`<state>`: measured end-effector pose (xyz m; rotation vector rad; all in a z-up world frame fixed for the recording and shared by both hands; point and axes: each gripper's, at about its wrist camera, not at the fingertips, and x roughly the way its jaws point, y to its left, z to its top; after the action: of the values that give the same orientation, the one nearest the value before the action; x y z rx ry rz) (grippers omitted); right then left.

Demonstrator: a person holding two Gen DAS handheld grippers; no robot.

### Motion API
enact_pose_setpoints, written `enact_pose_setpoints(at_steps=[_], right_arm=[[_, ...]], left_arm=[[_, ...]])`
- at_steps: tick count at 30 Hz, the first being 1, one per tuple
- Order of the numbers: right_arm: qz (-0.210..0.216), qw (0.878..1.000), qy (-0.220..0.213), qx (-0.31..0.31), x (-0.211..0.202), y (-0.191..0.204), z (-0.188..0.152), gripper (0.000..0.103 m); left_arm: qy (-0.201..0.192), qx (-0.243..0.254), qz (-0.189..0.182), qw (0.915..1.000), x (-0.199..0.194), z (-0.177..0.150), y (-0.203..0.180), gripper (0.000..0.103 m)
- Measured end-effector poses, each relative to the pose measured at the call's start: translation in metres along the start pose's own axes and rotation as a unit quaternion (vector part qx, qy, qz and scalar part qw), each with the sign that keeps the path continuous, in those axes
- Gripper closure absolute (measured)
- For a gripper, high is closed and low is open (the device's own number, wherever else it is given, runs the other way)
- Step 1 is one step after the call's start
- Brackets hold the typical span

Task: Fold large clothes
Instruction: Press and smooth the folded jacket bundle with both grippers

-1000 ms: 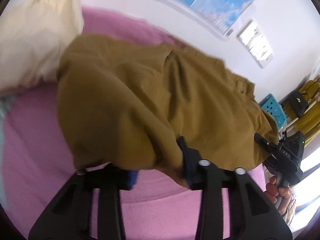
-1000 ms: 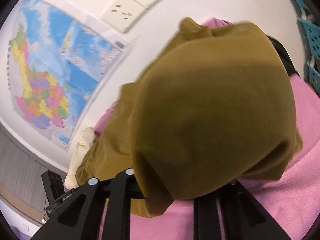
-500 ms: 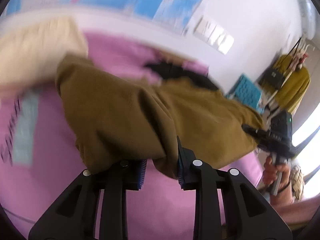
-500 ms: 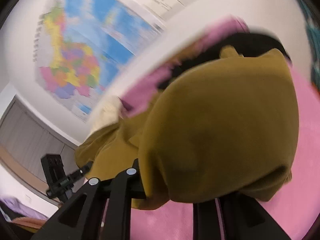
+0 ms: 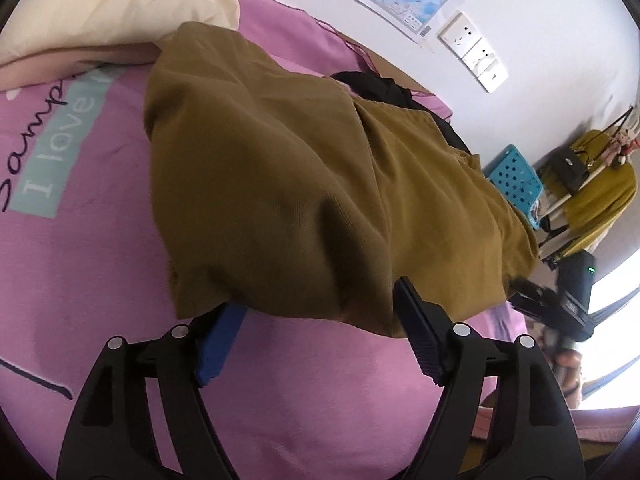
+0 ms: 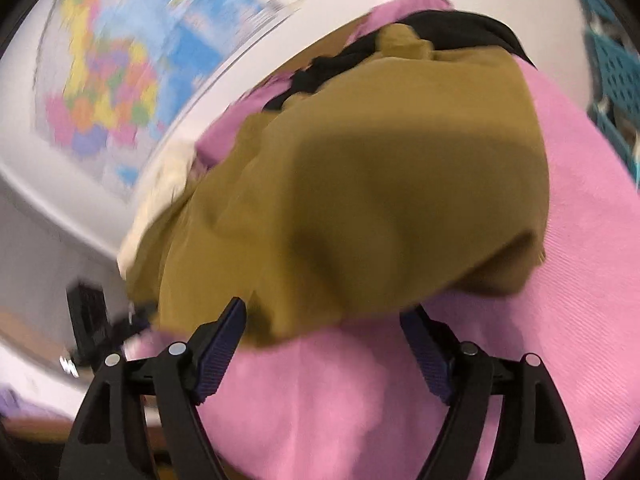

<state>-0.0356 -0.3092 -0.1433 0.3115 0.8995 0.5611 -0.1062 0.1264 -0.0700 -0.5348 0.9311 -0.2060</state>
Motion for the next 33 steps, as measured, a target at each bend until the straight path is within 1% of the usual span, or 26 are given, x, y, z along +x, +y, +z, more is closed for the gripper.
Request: enact_pose_setpoints(at_steps=[2,3,5,6,7,8,9,10,11,13,14,15,16,17,18,19,20,21,23,26,28,29,30,31,32,33], right_arm=[[0.006,0.998,0.009,-0.054,-0.014,0.022,-0.003,0.026],[0.004,0.996,0.003,-0.091,-0.026,0.037,-0.004,0.026],[0.004,0.989,-0.016,-0.145,-0.044,0.059,-0.006,0.028],[-0.006,0.984,-0.043,-0.17,-0.053,0.073,-0.003,0.028],[-0.03,0.98,-0.072,-0.184,-0.058,0.08,0.001,0.028],[-0.06,0.976,-0.093,-0.186,-0.059,0.081,0.006,0.028],[-0.092,0.973,-0.103,-0.183,-0.055,0.078,0.011,0.028],[-0.119,0.971,-0.109,-0.176,-0.049,0.074,0.018,0.028],[-0.143,0.969,-0.112,-0.169,-0.038,0.075,0.026,0.028],[-0.194,0.96,-0.112,-0.17,-0.016,0.063,0.037,0.037],[-0.205,0.957,-0.114,-0.171,-0.009,0.058,0.039,0.039],[-0.212,0.956,-0.112,-0.17,0.0,0.052,0.043,0.045],[-0.209,0.957,-0.11,-0.167,0.008,0.047,0.047,0.052],[-0.203,0.959,-0.111,-0.164,0.007,0.042,0.044,0.056],[-0.196,0.961,-0.111,-0.16,0.009,0.04,0.047,0.063],[-0.194,0.961,-0.112,-0.161,0.009,0.041,0.048,0.068],[-0.187,0.962,-0.118,-0.16,0.006,0.042,0.051,0.071],[-0.176,0.965,-0.124,-0.147,0.001,0.04,0.056,0.072],[-0.164,0.97,-0.124,-0.132,0.003,0.035,0.065,0.072],[-0.169,0.97,-0.112,-0.136,0.014,0.029,0.063,0.07],[-0.169,0.971,-0.103,-0.132,0.019,0.027,0.061,0.064],[-0.166,0.972,-0.097,-0.134,0.018,0.027,0.06,0.063],[-0.166,0.972,-0.094,-0.135,0.013,0.028,0.059,0.059],[-0.155,0.975,-0.097,-0.129,0.005,0.029,0.058,0.052],[-0.143,0.976,-0.103,-0.124,-0.001,0.029,0.057,0.049],[-0.137,0.976,-0.123,-0.116,-0.014,0.031,0.056,0.049]], left_arm=[[-0.004,0.006,0.012,0.9999,-0.004,-0.001,-0.001,0.029],[-0.009,0.012,0.02,0.9997,-0.007,-0.001,-0.002,0.029],[-0.016,0.03,0.031,0.9989,-0.014,-0.001,-0.006,0.03],[-0.021,0.043,0.034,0.9983,-0.02,-0.001,-0.008,0.031],[-0.025,0.054,0.034,0.9977,-0.025,-0.002,-0.011,0.033],[-0.041,0.088,0.021,0.9951,-0.038,-0.006,-0.016,0.033],[-0.053,0.109,0.013,0.9925,-0.046,-0.007,-0.02,0.033],[-0.065,0.145,0.005,0.9873,-0.058,-0.011,-0.025,0.032],[-0.076,0.167,0.01,0.9829,-0.067,-0.013,-0.029,0.031],[-0.094,0.193,0.012,0.9765,-0.079,-0.012,-0.037,0.026],[-0.099,0.199,0.013,0.9749,-0.081,-0.01,-0.039,0.021],[-0.103,0.204,0.023,0.9733,-0.079,-0.006,-0.043,0.02],[-0.101,0.208,0.03,0.9724,-0.074,-0.002,-0.044,0.02],[-0.099,0.206,0.039,0.9727,-0.067,0.002,-0.043,0.02],[-0.092,0.2,0.053,0.974,-0.058,0.006,-0.041,0.022],[-0.075,0.19,0.067,0.9767,-0.043,0.013,-0.037,0.024],[-0.068,0.182,0.075,0.978,-0.036,0.016,-0.033,0.027],[-0.061,0.171,0.079,0.9802,-0.029,0.021,-0.028,0.027],[-0.056,0.146,0.068,0.9854,-0.017,0.031,-0.016,0.027],[-0.044,0.115,0.065,0.9902,-0.004,0.041,-0.002,0.027],[-0.028,0.099,0.067,0.9924,0.003,0.043,0.004,0.027],[-0.028,0.101,0.073,0.9917,0.003,0.042,0.004,0.027],[-0.032,0.108,0.082,0.9902,0.002,0.039,0.0,0.027],[-0.035,0.115,0.091,0.9885,0.0,0.037,-0.004,0.027],[-0.039,0.127,0.11,0.985,-0.003,0.035,-0.01,0.027],[-0.041,0.133,0.119,0.9832,-0.005,0.034,-0.013,0.027]])
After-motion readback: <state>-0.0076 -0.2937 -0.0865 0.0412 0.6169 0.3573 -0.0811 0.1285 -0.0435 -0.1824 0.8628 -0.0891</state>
